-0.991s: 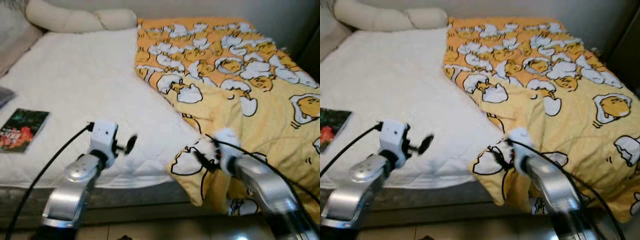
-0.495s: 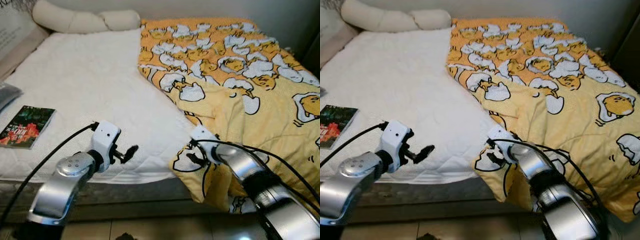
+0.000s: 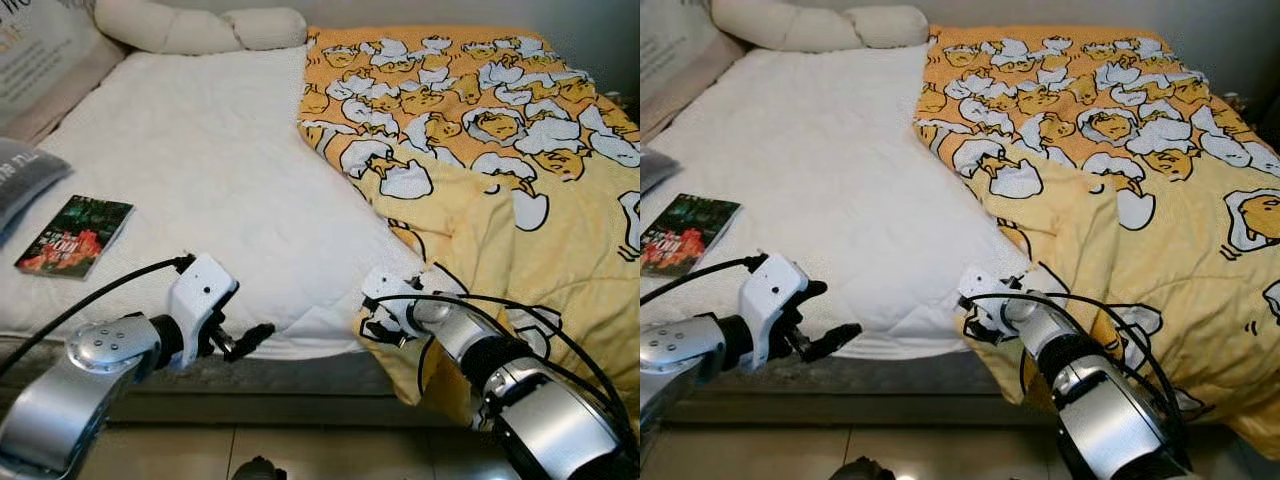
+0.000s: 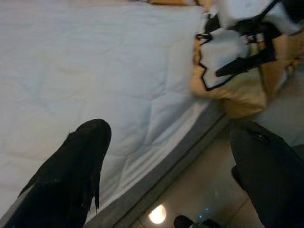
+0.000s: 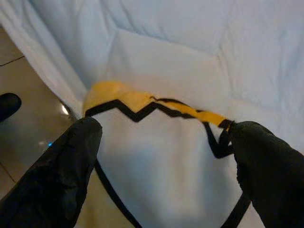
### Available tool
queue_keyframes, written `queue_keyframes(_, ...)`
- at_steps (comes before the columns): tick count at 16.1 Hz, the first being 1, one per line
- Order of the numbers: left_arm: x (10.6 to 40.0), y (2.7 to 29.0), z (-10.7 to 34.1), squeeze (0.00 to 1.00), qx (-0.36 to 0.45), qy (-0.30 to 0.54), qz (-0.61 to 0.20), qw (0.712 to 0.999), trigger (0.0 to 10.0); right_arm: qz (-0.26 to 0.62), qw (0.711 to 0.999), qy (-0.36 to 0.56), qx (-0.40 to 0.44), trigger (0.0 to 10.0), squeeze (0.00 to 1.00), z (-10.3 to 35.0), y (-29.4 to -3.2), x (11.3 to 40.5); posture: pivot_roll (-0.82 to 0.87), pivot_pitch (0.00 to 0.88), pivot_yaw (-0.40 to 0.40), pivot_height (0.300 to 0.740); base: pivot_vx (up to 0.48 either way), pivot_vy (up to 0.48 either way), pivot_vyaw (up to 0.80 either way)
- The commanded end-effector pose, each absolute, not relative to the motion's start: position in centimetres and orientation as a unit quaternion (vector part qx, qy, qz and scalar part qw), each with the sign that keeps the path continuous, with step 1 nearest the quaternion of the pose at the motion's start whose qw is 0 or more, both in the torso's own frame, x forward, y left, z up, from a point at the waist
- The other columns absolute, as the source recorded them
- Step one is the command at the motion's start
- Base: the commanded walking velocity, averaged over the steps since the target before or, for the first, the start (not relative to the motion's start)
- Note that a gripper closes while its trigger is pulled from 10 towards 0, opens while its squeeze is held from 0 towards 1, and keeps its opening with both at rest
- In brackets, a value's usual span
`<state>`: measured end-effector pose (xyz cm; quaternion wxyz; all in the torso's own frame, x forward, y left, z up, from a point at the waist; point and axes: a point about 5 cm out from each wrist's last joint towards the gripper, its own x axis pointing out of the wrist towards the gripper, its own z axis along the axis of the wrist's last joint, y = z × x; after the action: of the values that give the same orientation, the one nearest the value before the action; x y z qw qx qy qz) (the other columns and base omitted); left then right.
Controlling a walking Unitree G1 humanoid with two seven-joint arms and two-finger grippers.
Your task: Clean up the room
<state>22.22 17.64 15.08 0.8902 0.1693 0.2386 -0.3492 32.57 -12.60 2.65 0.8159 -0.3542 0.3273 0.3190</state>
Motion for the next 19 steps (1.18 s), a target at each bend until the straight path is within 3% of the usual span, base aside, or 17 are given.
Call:
queue_keyframes(1,21.9,17.8,15.4,1.00,0.171,0.242,-0.348,0.889,10.0,0.314,0.818,0.322,-0.358,10.0,0.00,2.9,-12.7,32.8,0.21,0.076,0.058,0.740,0.000,0.000,0.00)
queue_keyframes(2,21.3,18.0,16.1,0.93,0.177,0.245,-0.350,0.887,10.0,0.314,0.820,0.318,-0.357,10.0,0.00,2.6,-12.4,32.7,0.23,0.091,0.060,0.740,0.000,0.000,0.00)
queue_keyframes(3,20.7,18.3,16.7,0.00,0.185,0.252,-0.350,0.883,10.0,0.306,0.819,0.310,-0.373,10.0,0.00,2.6,-12.4,32.7,0.28,0.128,0.065,0.740,0.000,0.000,0.00)
queue_keyframes(7,19.2,19.0,17.9,0.00,0.202,0.267,-0.342,0.878,10.0,0.268,0.831,0.312,-0.376,10.0,0.00,2.2,-13.0,32.6,0.33,0.171,0.069,0.740,0.000,0.000,0.00)
queue_keyframes(13,17.5,20.2,20.3,0.00,0.222,0.269,-0.309,0.885,10.0,0.238,0.823,0.302,-0.418,10.0,0.00,1.6,-14.1,32.3,0.41,0.233,0.090,0.740,0.000,0.000,0.00)
queue_keyframes(14,17.1,20.3,20.4,0.00,0.223,0.272,-0.307,0.885,10.0,0.237,0.821,0.305,-0.420,0.5,0.00,1.5,-14.3,32.1,0.41,0.233,0.088,0.740,0.000,0.000,0.00)
queue_keyframes(15,16.9,20.4,20.5,0.00,0.222,0.275,-0.305,0.884,10.0,0.235,0.822,0.307,-0.418,0.0,0.00,1.4,-14.4,32.1,0.41,0.232,0.087,0.740,0.000,0.000,0.00)
queue_keyframes(19,16.1,20.0,20.4,0.00,0.210,0.287,-0.313,0.881,10.0,0.237,0.839,0.310,-0.379,0.0,0.00,1.5,-14.3,32.1,0.41,0.234,0.074,0.740,0.000,0.000,0.00)
